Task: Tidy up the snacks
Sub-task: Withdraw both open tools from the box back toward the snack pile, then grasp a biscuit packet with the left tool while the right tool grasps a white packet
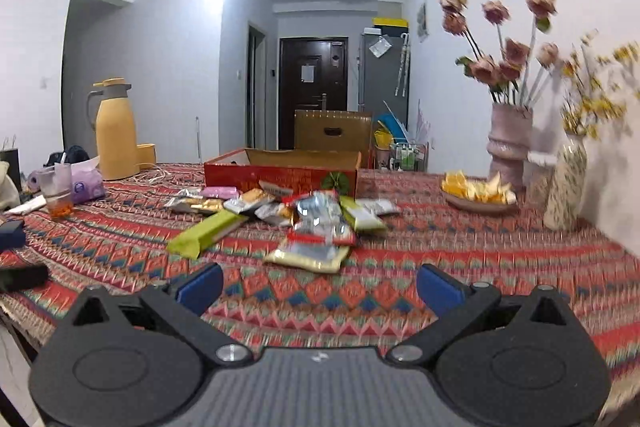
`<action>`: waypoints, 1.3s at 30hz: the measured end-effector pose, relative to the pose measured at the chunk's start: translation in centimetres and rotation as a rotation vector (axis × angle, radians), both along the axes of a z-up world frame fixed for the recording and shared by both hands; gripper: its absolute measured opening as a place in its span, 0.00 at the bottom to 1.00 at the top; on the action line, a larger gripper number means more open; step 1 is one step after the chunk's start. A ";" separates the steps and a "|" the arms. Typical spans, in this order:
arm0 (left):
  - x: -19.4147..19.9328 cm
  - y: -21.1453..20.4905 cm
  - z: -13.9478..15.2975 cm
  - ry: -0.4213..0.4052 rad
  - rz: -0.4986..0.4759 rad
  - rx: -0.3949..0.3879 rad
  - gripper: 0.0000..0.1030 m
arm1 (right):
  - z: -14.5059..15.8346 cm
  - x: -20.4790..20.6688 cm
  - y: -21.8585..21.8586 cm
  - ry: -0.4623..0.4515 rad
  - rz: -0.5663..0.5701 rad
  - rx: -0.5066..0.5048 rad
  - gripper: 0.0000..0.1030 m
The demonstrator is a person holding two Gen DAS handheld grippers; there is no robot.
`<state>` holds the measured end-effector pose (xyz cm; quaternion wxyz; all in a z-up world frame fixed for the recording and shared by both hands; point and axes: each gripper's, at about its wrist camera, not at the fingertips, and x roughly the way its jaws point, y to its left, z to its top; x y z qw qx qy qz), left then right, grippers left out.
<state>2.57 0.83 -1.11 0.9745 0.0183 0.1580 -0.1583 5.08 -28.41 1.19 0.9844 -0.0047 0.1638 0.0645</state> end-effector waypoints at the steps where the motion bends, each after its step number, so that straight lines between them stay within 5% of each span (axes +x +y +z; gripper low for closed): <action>1: 0.4 -0.2 -0.7 0.025 0.021 0.029 1.00 | -0.8 -0.5 0.1 -0.002 -0.001 0.011 1.00; 10: 3.2 1.7 -2.3 0.120 0.138 -0.011 1.00 | -4.3 0.8 1.1 0.056 0.032 0.050 1.00; 23: 11.5 2.4 -0.1 0.195 0.183 0.001 1.00 | -3.3 7.5 0.5 0.123 0.009 0.083 0.98; 33: 22.9 5.2 2.5 0.191 0.289 0.085 0.99 | -0.3 18.9 -1.8 0.143 0.003 0.123 0.79; 36: 27.0 5.9 2.5 0.173 0.252 0.096 0.99 | 1.0 23.4 -2.7 0.143 0.007 0.071 0.79; 39: 32.4 6.6 1.0 0.247 0.218 0.107 0.99 | 1.4 28.9 -3.8 0.180 0.019 0.033 0.79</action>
